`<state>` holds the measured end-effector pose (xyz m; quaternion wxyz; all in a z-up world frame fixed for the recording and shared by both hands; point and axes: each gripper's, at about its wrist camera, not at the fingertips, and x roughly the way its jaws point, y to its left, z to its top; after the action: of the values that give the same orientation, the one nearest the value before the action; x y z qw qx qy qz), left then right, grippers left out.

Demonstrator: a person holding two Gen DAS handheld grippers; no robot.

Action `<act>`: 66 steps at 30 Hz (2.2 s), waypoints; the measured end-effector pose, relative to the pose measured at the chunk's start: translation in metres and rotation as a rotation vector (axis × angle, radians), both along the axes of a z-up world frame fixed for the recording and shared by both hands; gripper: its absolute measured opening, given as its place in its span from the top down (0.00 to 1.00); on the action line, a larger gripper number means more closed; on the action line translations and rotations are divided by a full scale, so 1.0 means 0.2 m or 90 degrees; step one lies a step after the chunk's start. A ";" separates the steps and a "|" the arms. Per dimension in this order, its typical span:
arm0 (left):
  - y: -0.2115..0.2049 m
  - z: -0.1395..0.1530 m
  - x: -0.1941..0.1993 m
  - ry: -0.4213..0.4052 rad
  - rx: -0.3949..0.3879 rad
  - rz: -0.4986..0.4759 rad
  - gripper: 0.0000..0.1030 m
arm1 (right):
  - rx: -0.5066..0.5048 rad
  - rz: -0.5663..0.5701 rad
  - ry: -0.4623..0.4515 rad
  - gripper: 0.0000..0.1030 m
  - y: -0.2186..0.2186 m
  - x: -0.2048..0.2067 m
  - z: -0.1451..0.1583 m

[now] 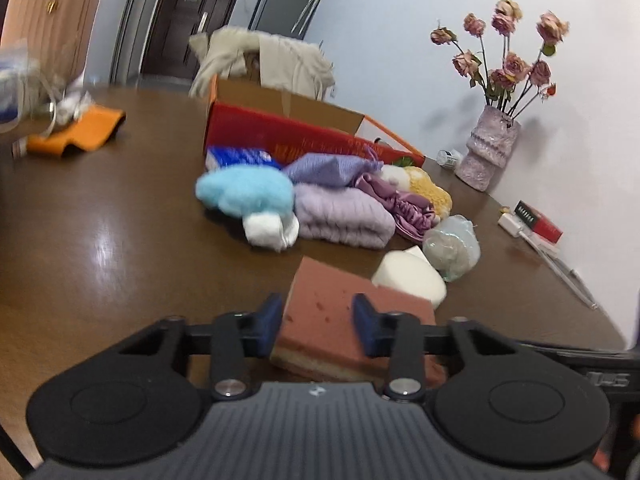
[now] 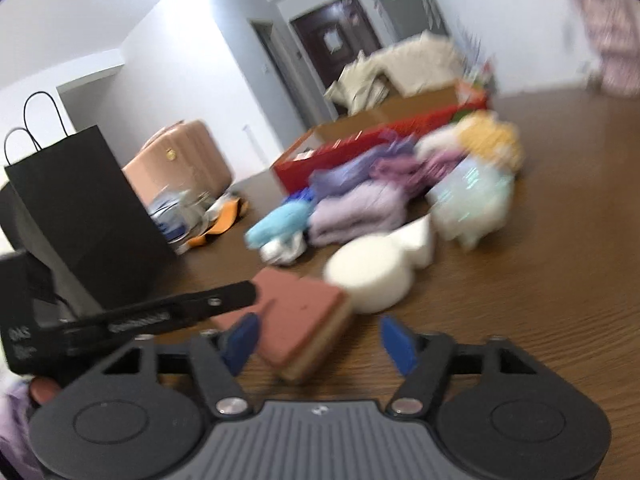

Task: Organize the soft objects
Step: 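Grasp the pink sponge block with the right gripper, then carry the pink sponge block into the cardboard box and open the right gripper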

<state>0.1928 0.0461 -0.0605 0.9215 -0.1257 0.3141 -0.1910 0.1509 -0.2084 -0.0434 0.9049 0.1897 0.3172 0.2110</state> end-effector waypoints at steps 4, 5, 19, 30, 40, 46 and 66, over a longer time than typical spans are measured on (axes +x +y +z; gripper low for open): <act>0.01 0.03 -0.13 0.021 -0.041 0.000 0.67 | 0.020 0.008 0.016 0.66 0.04 0.04 -0.02; 0.01 0.03 -0.15 0.023 -0.048 0.002 0.64 | 0.012 0.001 0.016 0.68 0.05 0.04 -0.02; -0.04 0.32 -0.04 -0.062 -0.047 0.037 0.68 | -0.008 0.002 -0.057 0.78 0.00 0.05 0.16; -0.15 0.67 1.43 -0.063 0.016 0.118 0.68 | -0.008 0.041 -0.035 0.78 0.01 1.45 0.62; -0.13 0.39 2.08 0.055 0.091 0.165 0.58 | -0.030 -0.026 0.165 0.77 0.20 2.48 0.19; -0.09 0.53 1.94 0.035 0.119 0.159 0.55 | -0.074 -0.006 0.168 0.77 0.26 2.45 0.14; -0.25 0.99 0.30 -0.262 0.241 0.176 0.00 | -0.200 -0.051 -0.150 0.41 -0.48 0.84 0.99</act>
<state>0.2530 -0.0032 0.1377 0.9900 0.0481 0.1307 -0.0232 0.3193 -0.3038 0.1549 0.9620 0.0324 0.2301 0.1431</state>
